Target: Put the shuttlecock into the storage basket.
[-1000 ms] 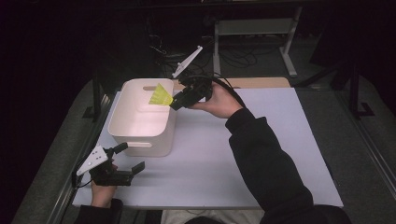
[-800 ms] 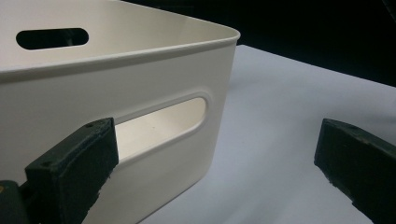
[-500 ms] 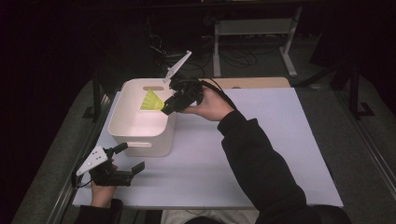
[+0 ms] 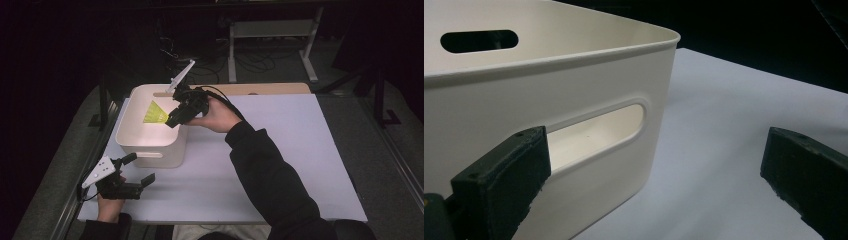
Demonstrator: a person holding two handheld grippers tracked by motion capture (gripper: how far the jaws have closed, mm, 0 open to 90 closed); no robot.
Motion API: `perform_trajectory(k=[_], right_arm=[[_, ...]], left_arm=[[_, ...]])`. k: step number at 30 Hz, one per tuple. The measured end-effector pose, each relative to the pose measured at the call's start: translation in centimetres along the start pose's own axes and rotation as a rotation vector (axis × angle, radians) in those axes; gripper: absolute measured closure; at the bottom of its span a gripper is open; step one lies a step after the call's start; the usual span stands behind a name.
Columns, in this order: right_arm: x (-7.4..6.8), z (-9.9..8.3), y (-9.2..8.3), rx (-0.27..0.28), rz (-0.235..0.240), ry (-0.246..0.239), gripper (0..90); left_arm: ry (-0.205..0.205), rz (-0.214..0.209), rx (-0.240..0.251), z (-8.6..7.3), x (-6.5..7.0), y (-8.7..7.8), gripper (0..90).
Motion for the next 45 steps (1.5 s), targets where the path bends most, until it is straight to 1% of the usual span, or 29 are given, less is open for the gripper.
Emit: perform_trajectory(k=[8, 20, 26, 30, 35, 36, 38, 41, 42, 43, 44, 45], right_arm=[[0.3, 0.0, 1.2, -0.012, 0.017, 0.005, 63.3], [0.8, -0.4, 3.5, -0.033, 0.048, 0.015, 63.3], [1.1, -0.5, 4.1, -0.037, 0.052, 0.018, 63.3], [1.4, -0.7, 4.7, -0.044, 0.055, 0.03, 63.3], [1.6, -0.7, 5.1, -0.041, 0.062, 0.032, 62.9], [1.6, -0.7, 5.0, -0.029, 0.06, 0.034, 54.6], [1.5, -0.6, 4.7, -0.011, 0.061, 0.038, 52.9], [1.4, -0.6, 4.2, 0.01, 0.052, 0.035, 46.7], [1.3, -0.6, 4.1, 0.011, 0.047, 0.032, 43.7], [1.3, -0.6, 4.1, 0.011, 0.047, 0.032, 43.7], [1.2, -0.7, 3.8, 0.013, 0.035, 0.034, 37.5], [1.2, -0.7, 3.8, 0.013, 0.035, 0.034, 37.5]], left_arm=[[0.001, 0.0, 0.0, 0.0, 0.0, 0.0, 0.0], [0.0, -0.001, 0.0, 0.0, 0.0, 0.0, 0.0], [0.001, -0.001, 0.0, 0.0, 0.0, 0.0, 0.0], [0.0, -0.003, 0.002, 0.0, 0.0, -0.1, 0.0], [0.001, -0.003, 0.002, 0.0, 0.0, -0.1, 0.0], [0.0, -0.003, 0.002, 0.0, 0.0, -0.1, 0.0], [-0.001, -0.003, 0.003, 0.0, 0.0, -0.1, 0.0], [0.001, -0.003, 0.002, 0.0, 0.0, 0.0, 0.0], [0.001, -0.004, 0.002, 0.0, 0.0, -0.1, 0.0], [0.001, -0.004, 0.002, 0.0, 0.0, -0.1, 0.0], [0.002, -0.003, 0.001, 0.0, 0.0, 0.0, 0.0], [0.002, -0.003, 0.001, 0.0, 0.0, 0.0, 0.0]])
Point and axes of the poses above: each handheld gripper's, and its own axes: y roughly forward along the jaws, z roughly out of its top, x roughly to its right, the point moved 3 cm from there along y, roughly forward along the jaws, and after that the axes turned 15 degrees about z, right-handed, at the moved point
